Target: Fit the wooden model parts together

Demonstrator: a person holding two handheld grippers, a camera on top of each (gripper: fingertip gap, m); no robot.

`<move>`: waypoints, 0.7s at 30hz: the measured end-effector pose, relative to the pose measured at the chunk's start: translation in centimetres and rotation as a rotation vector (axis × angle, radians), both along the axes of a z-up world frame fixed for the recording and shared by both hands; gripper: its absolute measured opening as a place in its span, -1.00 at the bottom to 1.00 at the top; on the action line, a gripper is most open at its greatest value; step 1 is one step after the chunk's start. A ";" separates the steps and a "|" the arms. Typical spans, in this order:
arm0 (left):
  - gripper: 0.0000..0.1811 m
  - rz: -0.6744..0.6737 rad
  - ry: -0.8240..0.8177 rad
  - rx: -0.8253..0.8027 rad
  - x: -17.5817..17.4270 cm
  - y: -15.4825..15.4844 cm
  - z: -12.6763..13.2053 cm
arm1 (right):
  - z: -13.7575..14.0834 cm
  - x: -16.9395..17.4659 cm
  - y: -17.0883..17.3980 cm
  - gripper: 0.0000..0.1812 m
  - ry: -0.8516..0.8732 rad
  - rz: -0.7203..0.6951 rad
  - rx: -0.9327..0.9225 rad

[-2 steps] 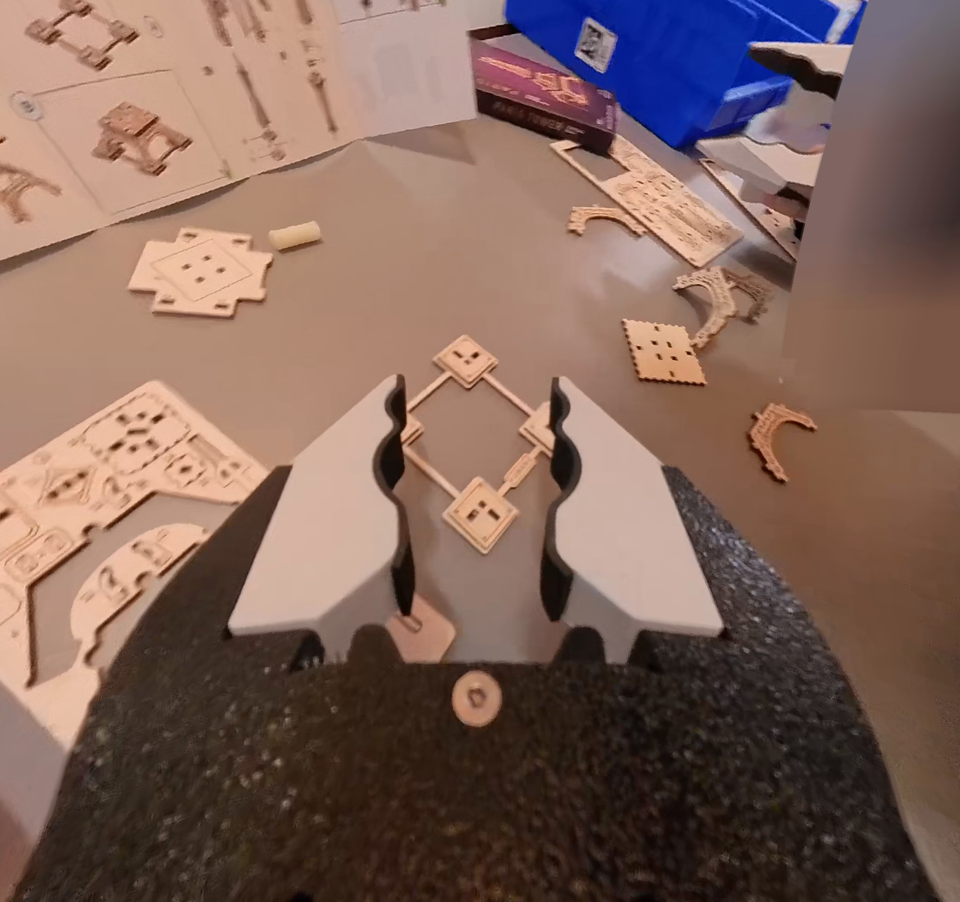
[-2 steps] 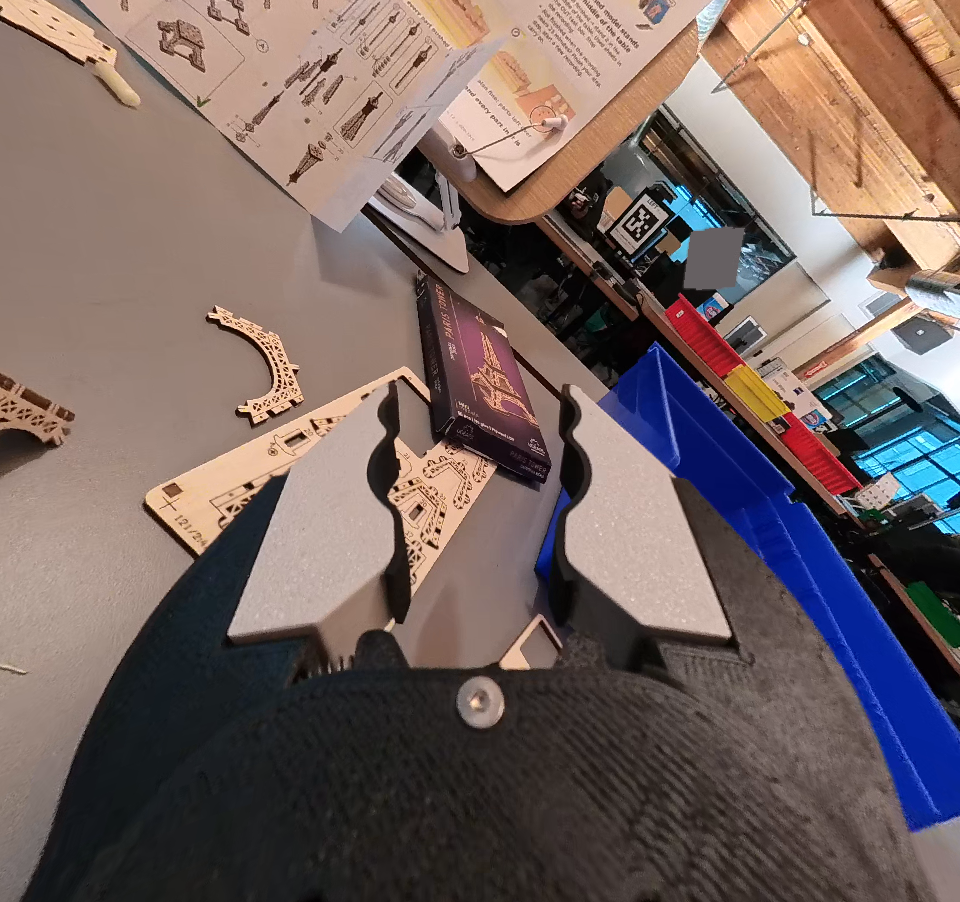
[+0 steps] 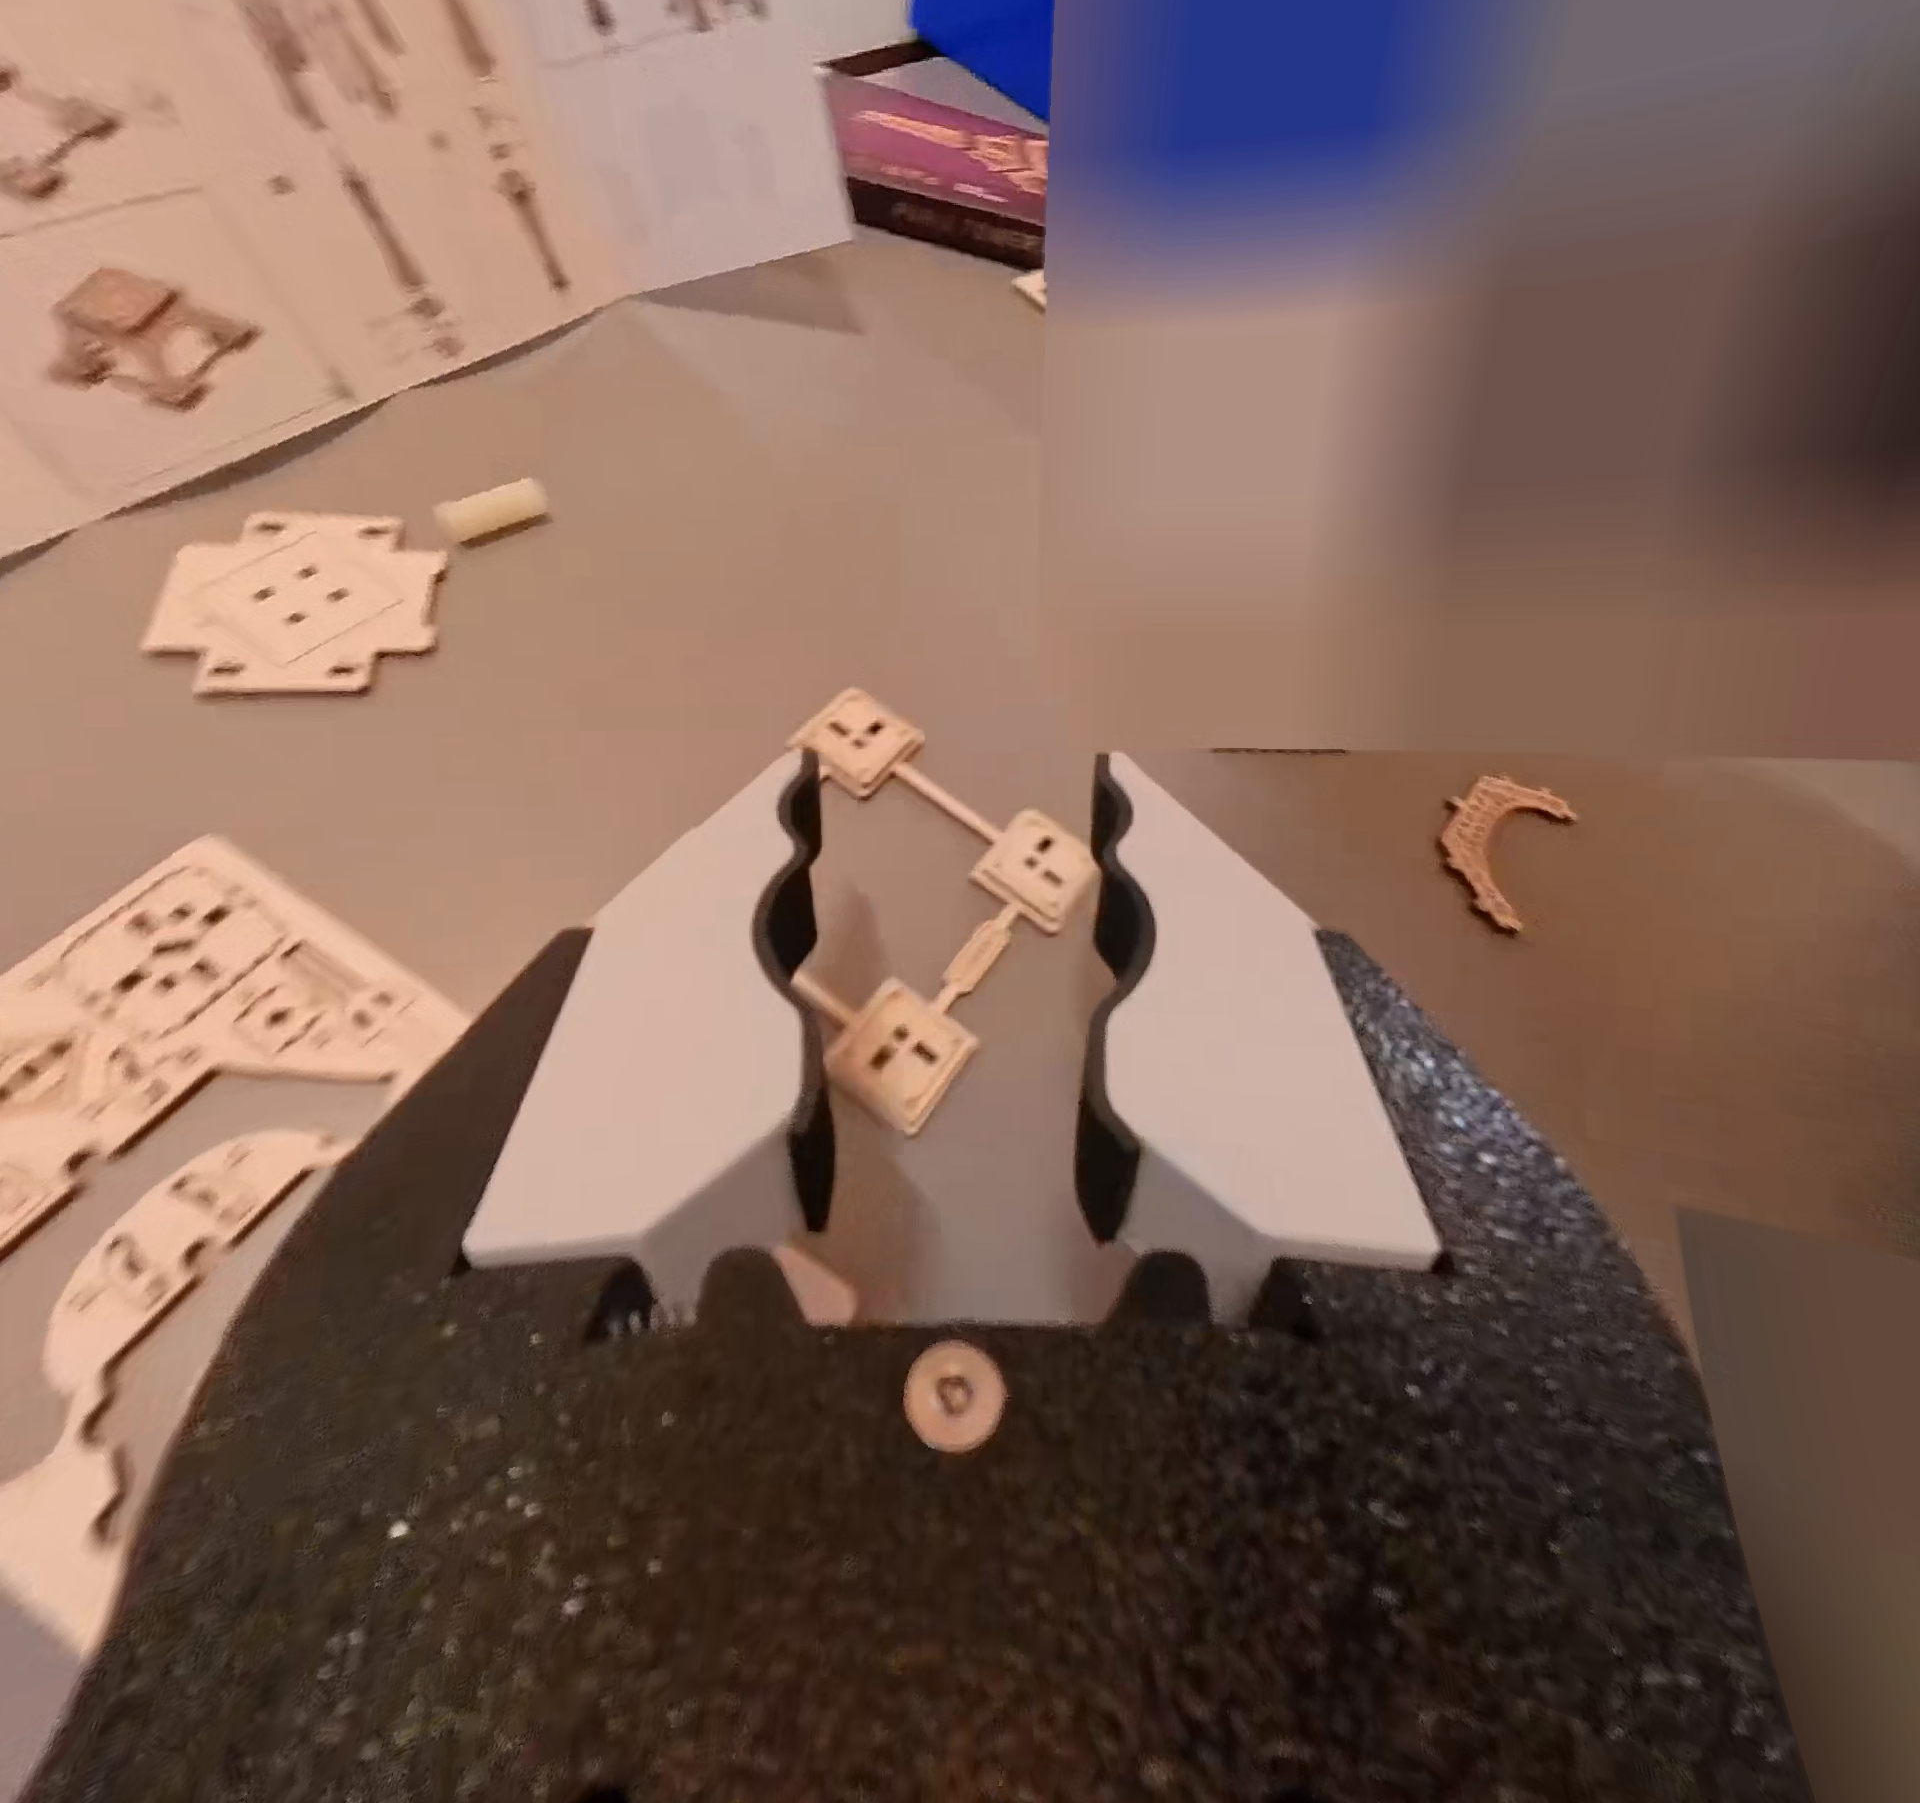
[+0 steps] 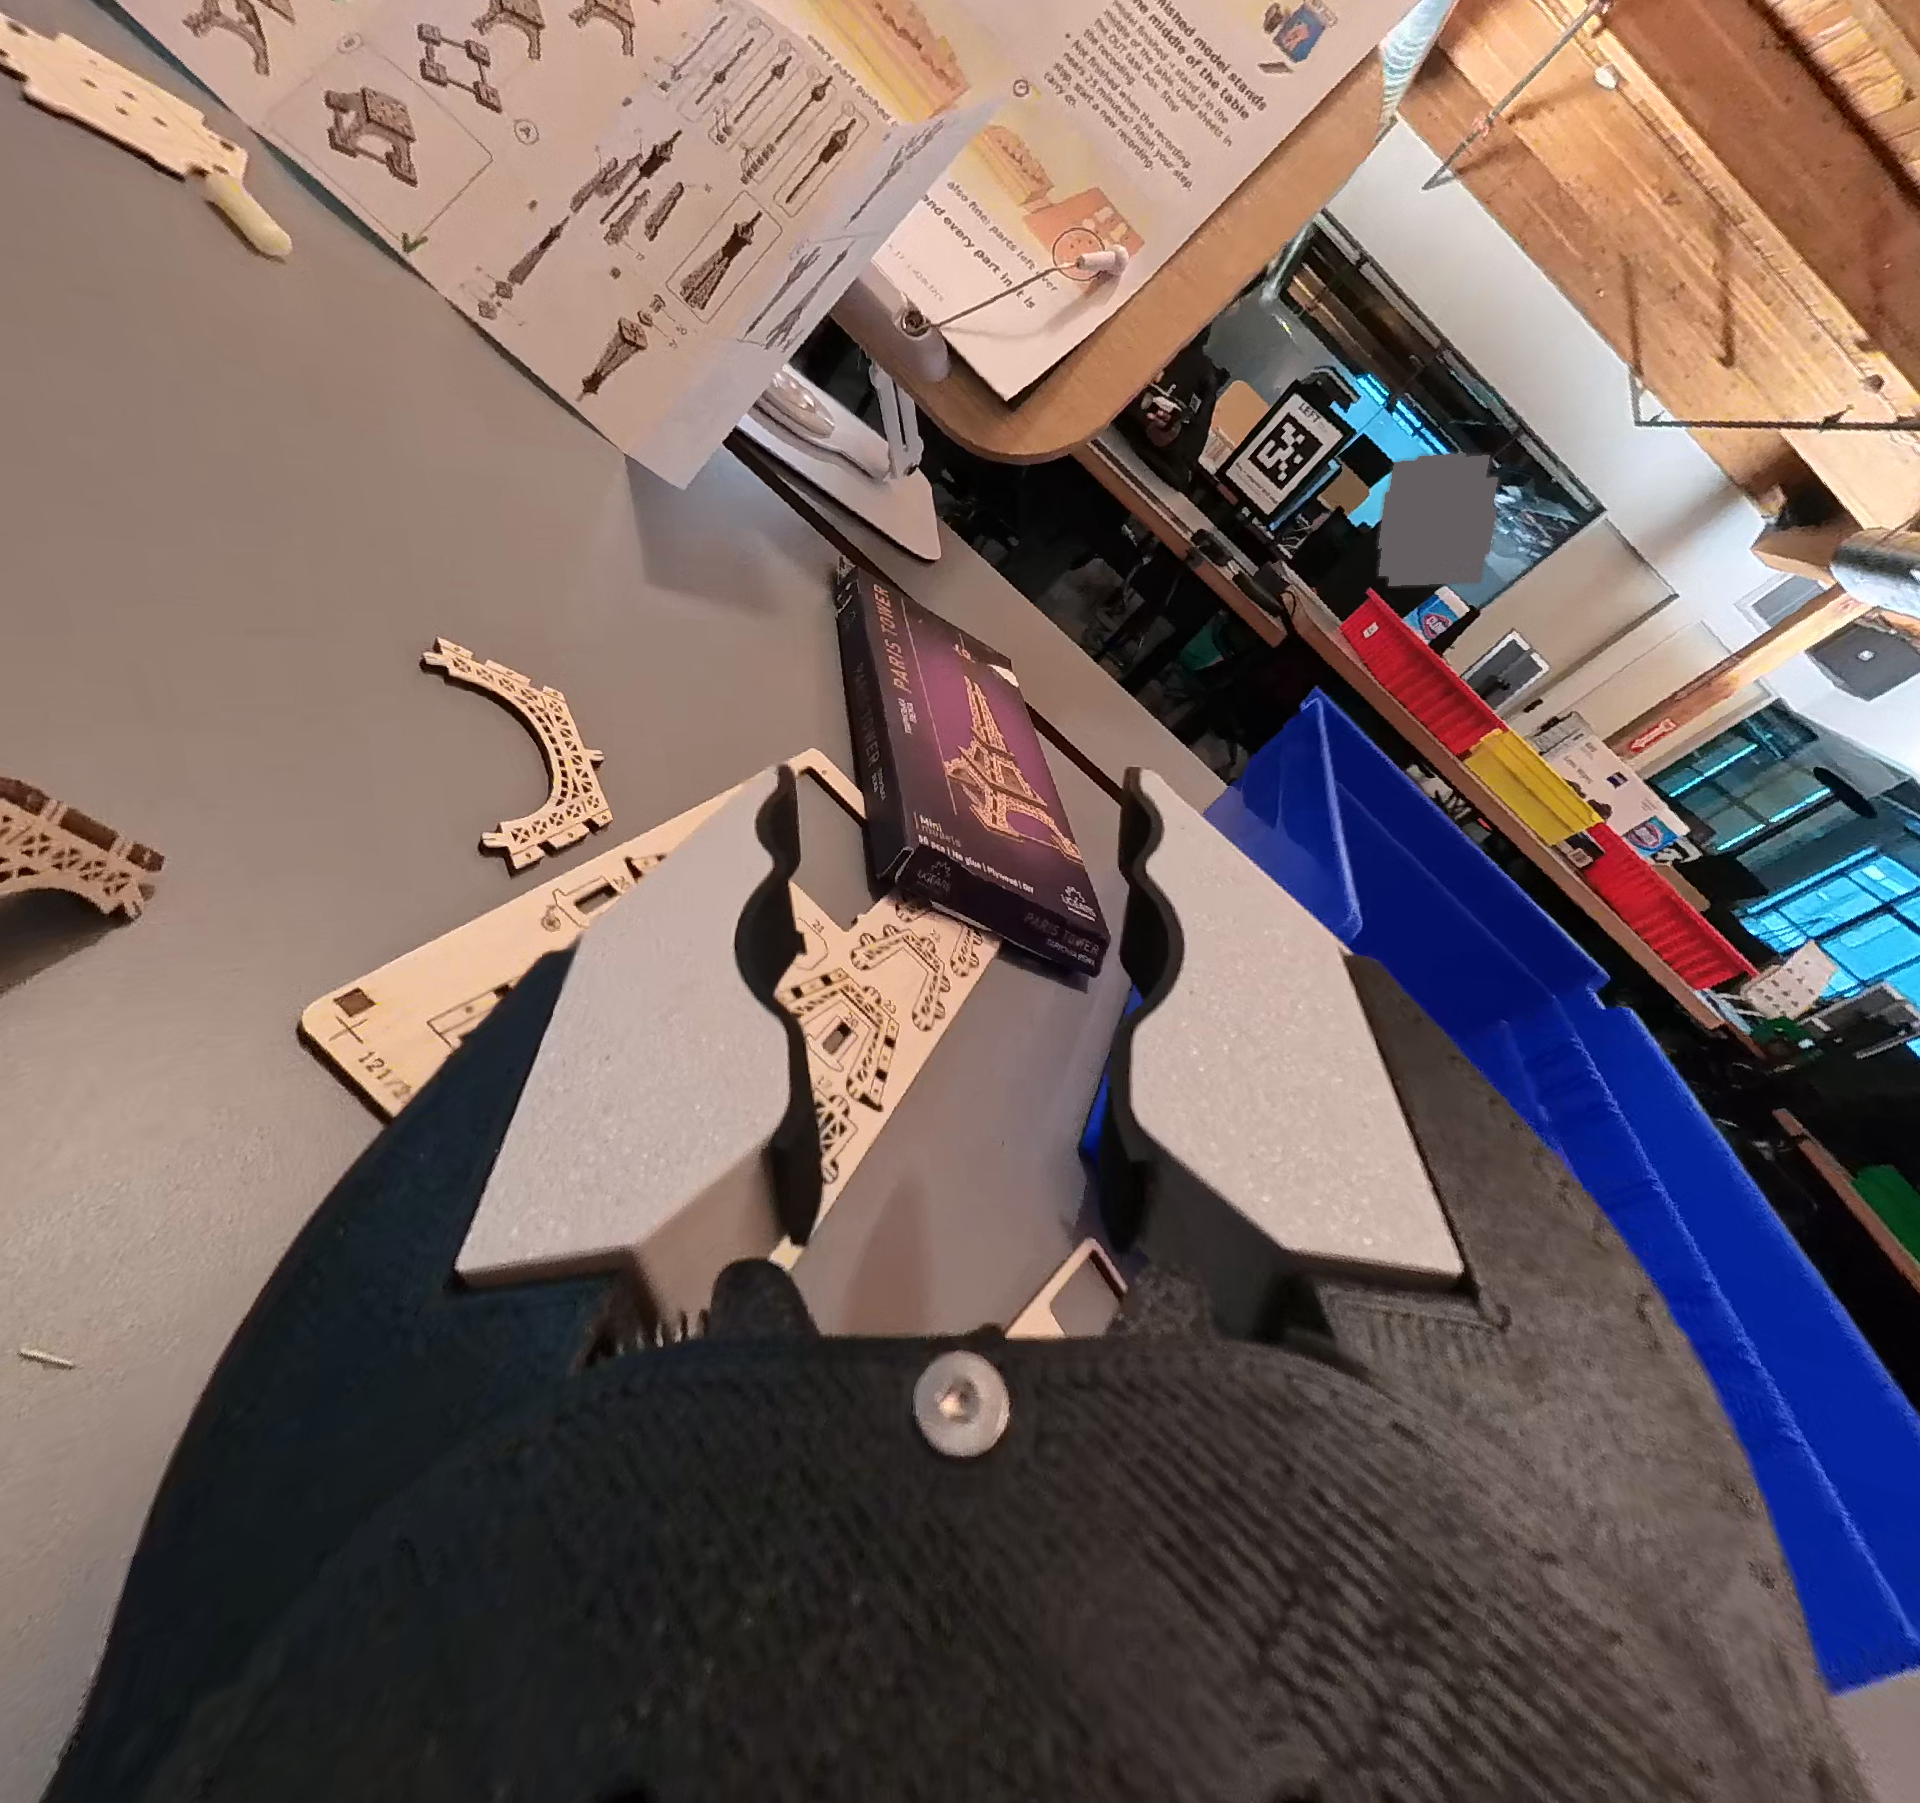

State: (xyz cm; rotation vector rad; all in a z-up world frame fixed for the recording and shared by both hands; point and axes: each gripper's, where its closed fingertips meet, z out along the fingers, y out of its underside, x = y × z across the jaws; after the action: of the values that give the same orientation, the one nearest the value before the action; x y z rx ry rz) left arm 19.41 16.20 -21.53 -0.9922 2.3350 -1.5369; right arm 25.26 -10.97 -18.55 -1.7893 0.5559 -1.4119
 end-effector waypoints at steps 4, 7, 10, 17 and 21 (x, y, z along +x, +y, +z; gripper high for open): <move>-0.56 -0.237 0.009 0.035 -4.1 -4.3 0.1 | 0.5 -0.2 0.7 -0.32 0.015 0.040 0.052; -0.55 -0.418 0.059 0.127 -8.0 -7.7 -0.6 | 0.5 -0.4 1.4 -0.32 0.030 0.070 0.046; -0.54 -0.488 0.039 0.288 -10.1 -9.5 -2.2 | 0.5 -0.9 2.3 -0.31 0.052 0.113 0.038; -0.66 -0.486 0.115 0.376 -11.5 -11.7 -3.7 | 1.9 -2.4 4.9 -0.37 0.023 0.238 0.137; -0.63 -0.424 0.085 0.497 -11.2 -11.2 -4.5 | 2.1 -3.6 6.6 -0.41 -0.001 0.307 0.119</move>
State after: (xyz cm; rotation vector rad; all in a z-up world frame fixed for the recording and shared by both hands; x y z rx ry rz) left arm 8.18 4.97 -26.07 -0.4707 2.9123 -0.9321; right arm 21.64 -4.41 -16.49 -1.6961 0.3383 -1.1455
